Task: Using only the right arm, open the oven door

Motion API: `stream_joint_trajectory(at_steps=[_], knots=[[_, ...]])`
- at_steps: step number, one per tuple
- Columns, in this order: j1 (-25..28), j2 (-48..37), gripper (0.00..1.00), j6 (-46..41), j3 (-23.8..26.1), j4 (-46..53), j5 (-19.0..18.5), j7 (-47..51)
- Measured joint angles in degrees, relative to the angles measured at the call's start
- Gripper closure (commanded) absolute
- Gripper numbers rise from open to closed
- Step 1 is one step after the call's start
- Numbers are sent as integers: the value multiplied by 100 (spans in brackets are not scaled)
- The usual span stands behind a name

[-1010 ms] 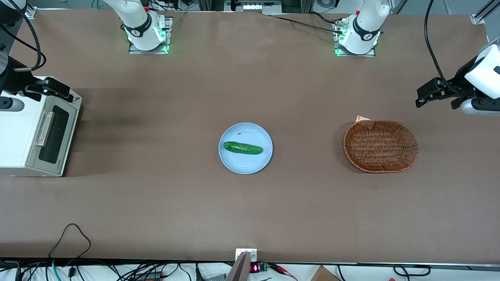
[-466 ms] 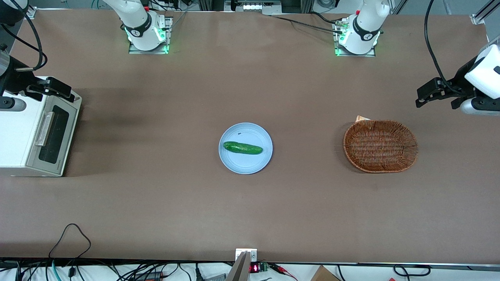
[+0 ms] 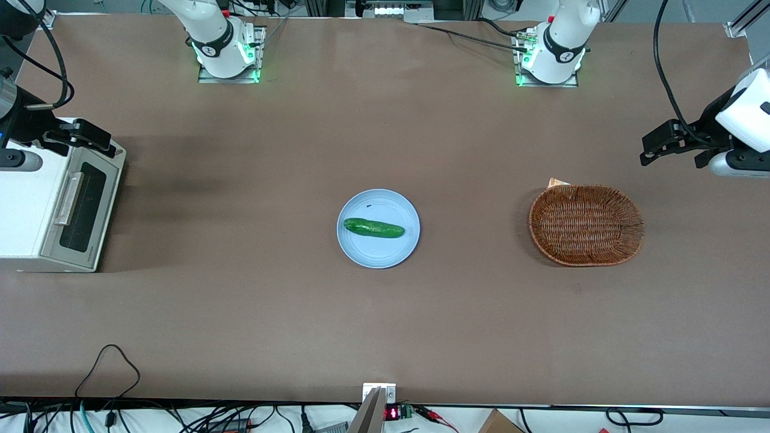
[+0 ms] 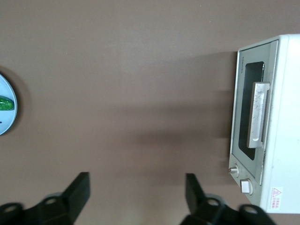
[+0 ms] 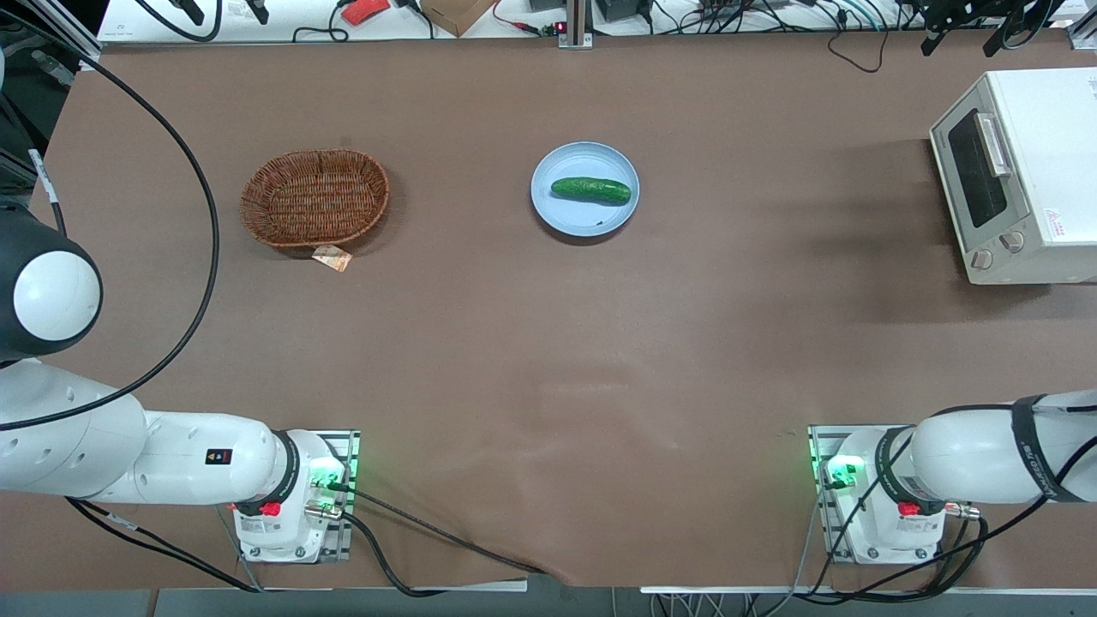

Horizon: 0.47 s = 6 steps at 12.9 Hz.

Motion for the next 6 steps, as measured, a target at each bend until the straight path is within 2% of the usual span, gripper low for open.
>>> stream_joint_trajectory(at_steps=[1,2,5,6], knots=[[2,0,68,-24,0,0,0,0],[7,6,81,-68,0,0,1,1],[9,107,90,-343,0,1,1,46],[12,139,96,-348,0,2,0,46]])
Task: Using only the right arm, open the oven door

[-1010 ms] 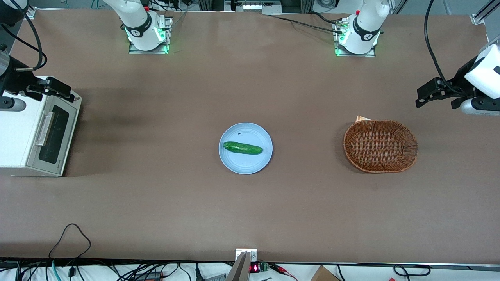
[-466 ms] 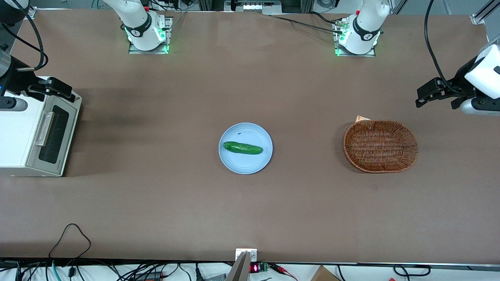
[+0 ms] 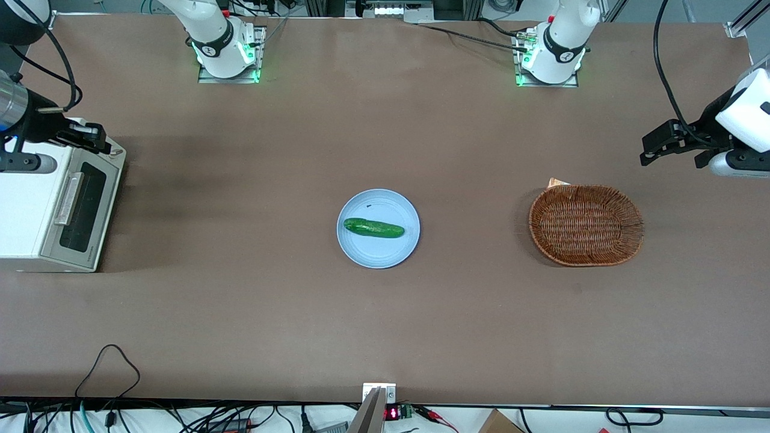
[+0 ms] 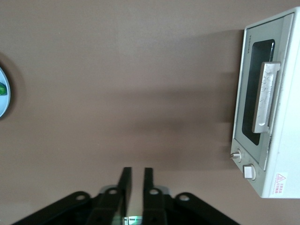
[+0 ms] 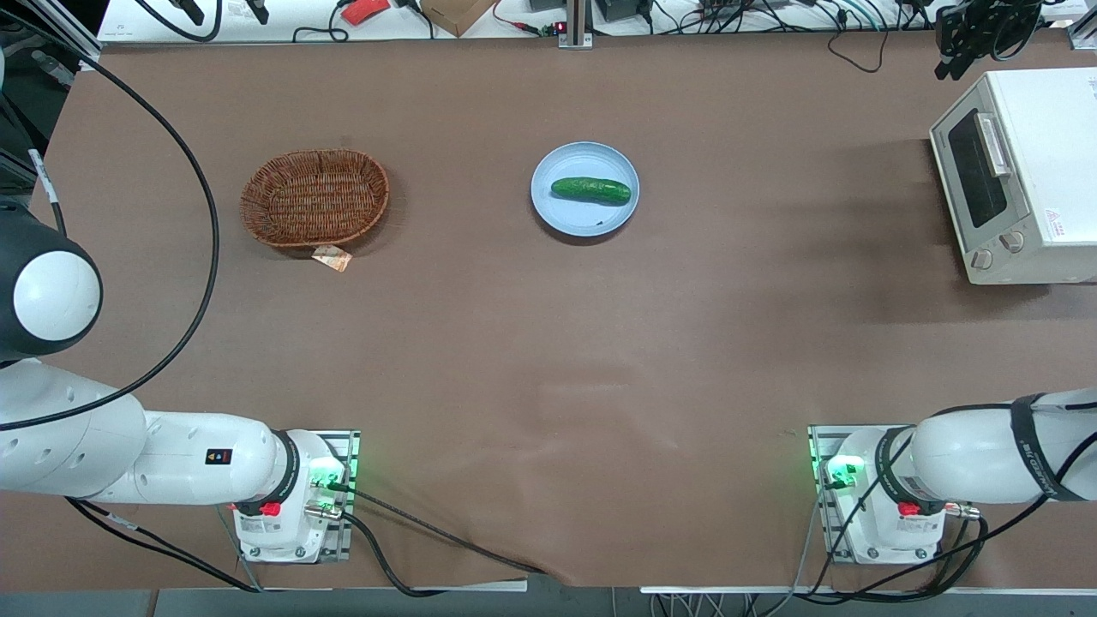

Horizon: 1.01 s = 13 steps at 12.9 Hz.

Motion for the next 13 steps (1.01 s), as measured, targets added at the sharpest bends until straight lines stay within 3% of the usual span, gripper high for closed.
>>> stream_joint_trajectory(at_steps=[5,10,13], knots=[[19,23,99,-79,0,120,-185,0],[17,207,96,-178,-7,135,-1348,16],[87,644,96,-30,2,134,-2325,99]])
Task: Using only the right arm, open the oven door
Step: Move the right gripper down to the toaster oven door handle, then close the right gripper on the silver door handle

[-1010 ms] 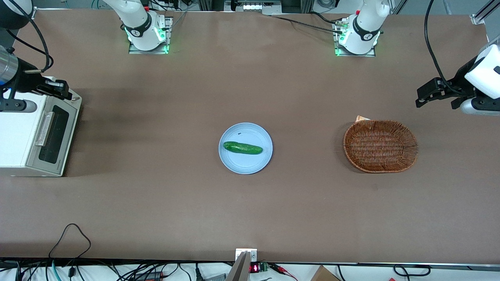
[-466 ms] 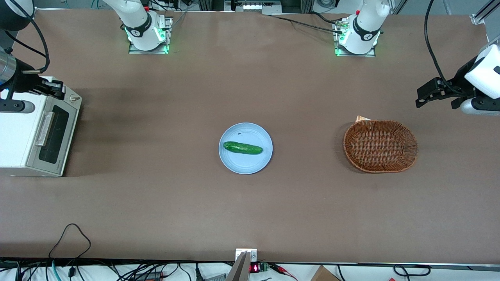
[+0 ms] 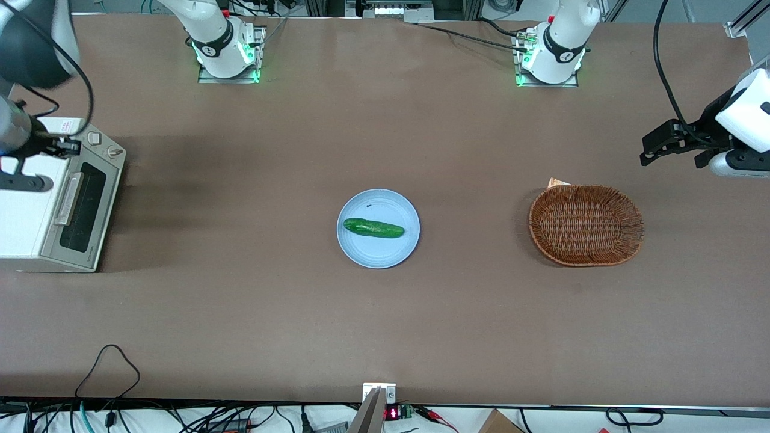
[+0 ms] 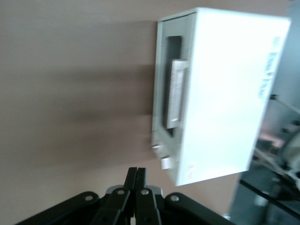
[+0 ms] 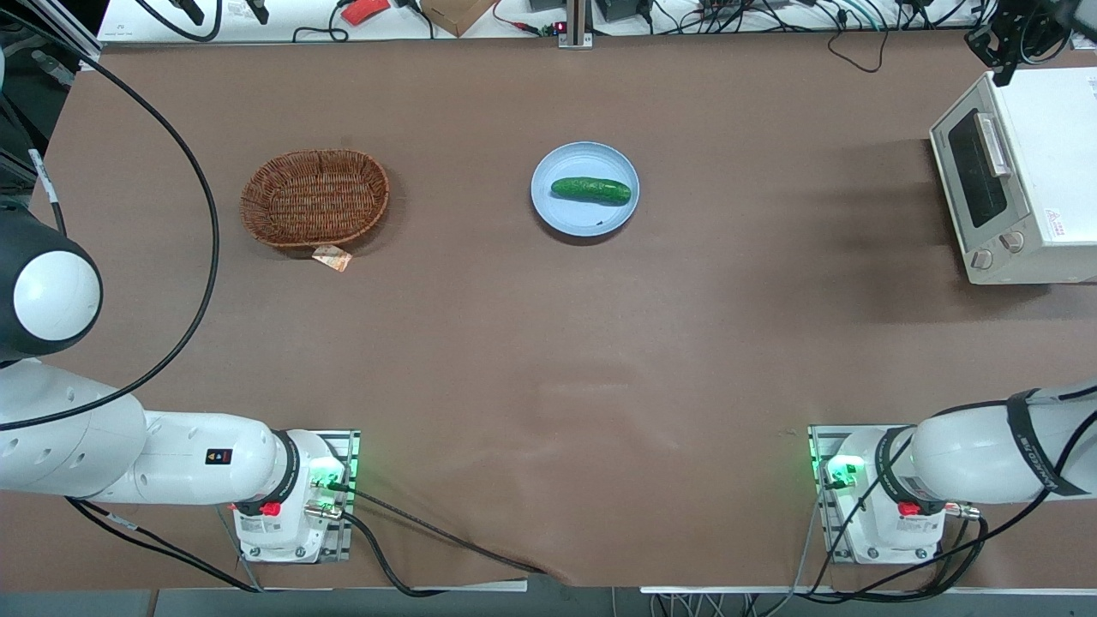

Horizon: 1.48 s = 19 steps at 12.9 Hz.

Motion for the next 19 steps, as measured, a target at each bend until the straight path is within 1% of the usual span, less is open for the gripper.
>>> stream_joint_trajectory(at_steps=[2,6,9,10,14,17,19], knots=[[215,470,97,244,8,1,-555,114],[714,1237,96,329,24,1,-2099,1050],[769,1527,96,572,18,-208,-2980,1490],[758,1559,96,715,4,-354,-3179,1695],[751,1563,96,1097,-37,-1037,-3784,2748],[686,1562,97,1254,-58,-1524,-4381,3302],[614,1559,98,1284,-61,-1644,-4543,3373]])
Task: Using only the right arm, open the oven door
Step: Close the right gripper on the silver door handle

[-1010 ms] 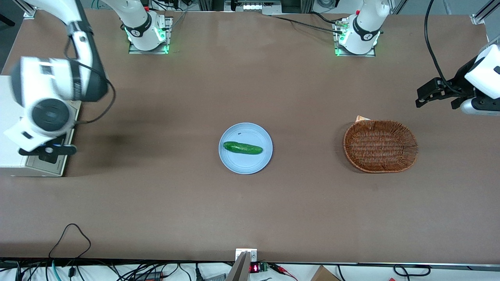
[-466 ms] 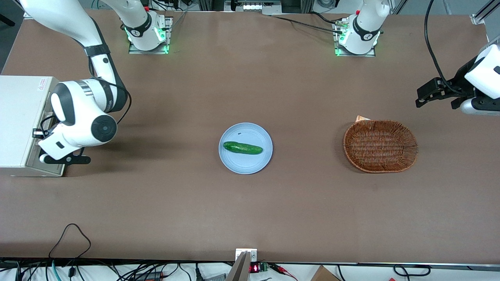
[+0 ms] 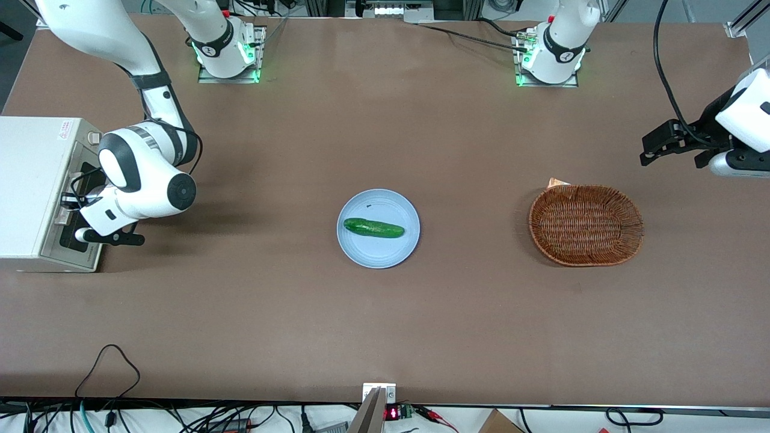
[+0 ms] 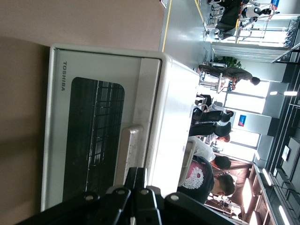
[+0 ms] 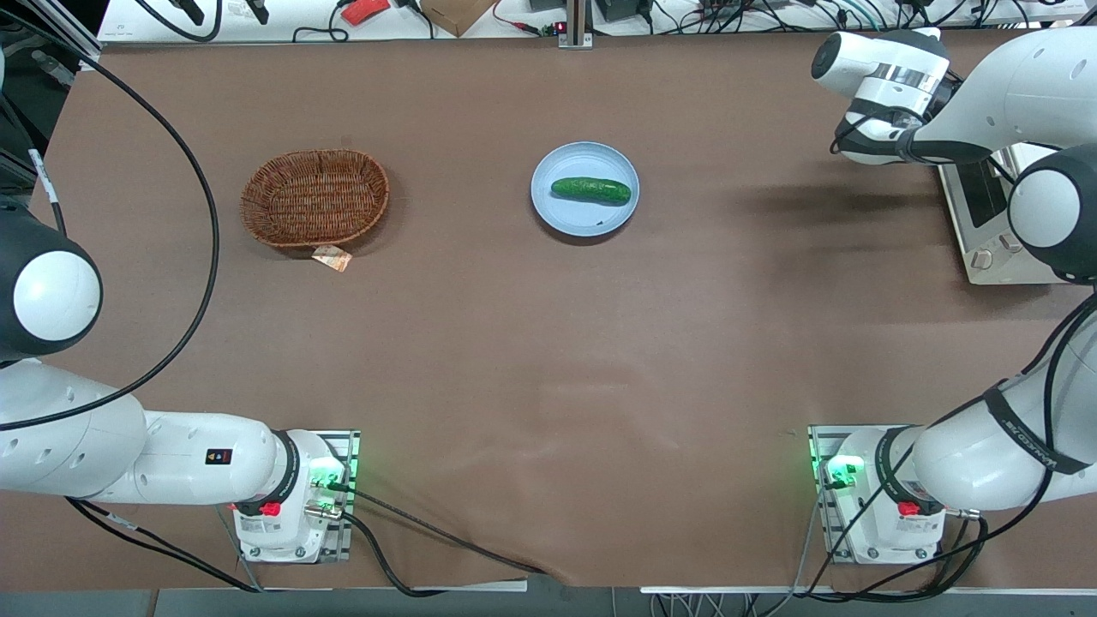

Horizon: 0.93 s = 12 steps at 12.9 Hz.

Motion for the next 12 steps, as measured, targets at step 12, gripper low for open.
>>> stream_joint_trajectory(at_steps=[12], knots=[[-165,-10,99,6,-7,-232,-110,0]])
